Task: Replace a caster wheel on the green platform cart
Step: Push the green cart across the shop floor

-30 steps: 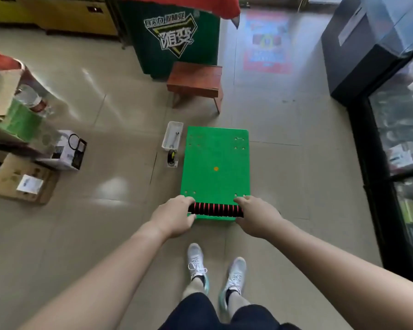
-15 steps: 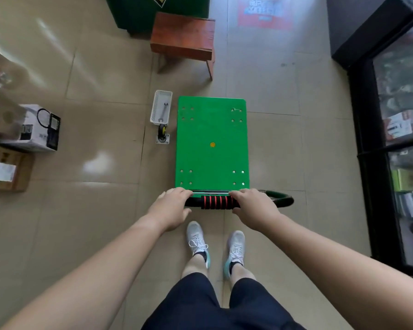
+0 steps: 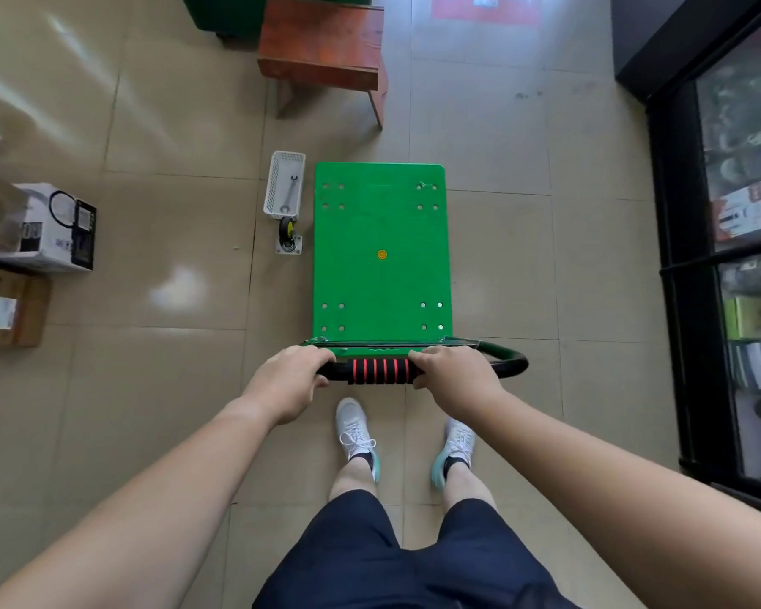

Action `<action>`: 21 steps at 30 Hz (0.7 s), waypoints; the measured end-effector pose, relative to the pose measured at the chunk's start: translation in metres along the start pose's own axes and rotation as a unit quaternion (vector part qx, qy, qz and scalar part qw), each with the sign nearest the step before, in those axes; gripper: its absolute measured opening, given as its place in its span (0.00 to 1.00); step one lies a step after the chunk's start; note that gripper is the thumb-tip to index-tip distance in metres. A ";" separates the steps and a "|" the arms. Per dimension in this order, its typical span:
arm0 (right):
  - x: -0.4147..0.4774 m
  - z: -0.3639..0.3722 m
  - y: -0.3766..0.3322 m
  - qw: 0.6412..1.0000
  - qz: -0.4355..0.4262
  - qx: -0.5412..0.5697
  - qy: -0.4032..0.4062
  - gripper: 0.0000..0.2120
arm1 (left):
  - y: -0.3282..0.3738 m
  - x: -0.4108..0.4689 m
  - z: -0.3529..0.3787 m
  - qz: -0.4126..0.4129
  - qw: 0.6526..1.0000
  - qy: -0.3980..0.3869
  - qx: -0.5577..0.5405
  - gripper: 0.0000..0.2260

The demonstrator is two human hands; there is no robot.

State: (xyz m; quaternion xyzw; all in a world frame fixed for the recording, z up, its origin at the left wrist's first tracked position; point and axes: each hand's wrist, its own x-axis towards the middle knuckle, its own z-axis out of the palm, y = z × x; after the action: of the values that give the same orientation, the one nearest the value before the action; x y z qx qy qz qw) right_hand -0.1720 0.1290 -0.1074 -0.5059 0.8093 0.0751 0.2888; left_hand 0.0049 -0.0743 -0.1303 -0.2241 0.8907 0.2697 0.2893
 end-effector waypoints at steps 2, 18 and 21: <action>-0.003 0.002 0.011 1.000 -0.006 0.017 0.009 0.13 | 0.011 0.000 0.003 -0.007 1.000 0.015 0.011 0.12; -0.079 0.002 0.155 0.997 0.015 0.061 0.036 0.18 | 0.190 0.026 0.021 0.036 0.994 0.096 0.040 0.17; -0.086 -0.006 0.162 0.993 -0.021 0.103 0.051 0.25 | 0.230 0.035 0.022 0.047 0.992 0.090 0.071 0.17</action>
State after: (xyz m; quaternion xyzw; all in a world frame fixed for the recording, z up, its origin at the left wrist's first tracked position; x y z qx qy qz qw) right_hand -0.2869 0.2704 -0.0840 -0.4932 0.8159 -0.0405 0.2991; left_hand -0.1395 0.1046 -0.0869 -0.1836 0.9396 0.1978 0.2105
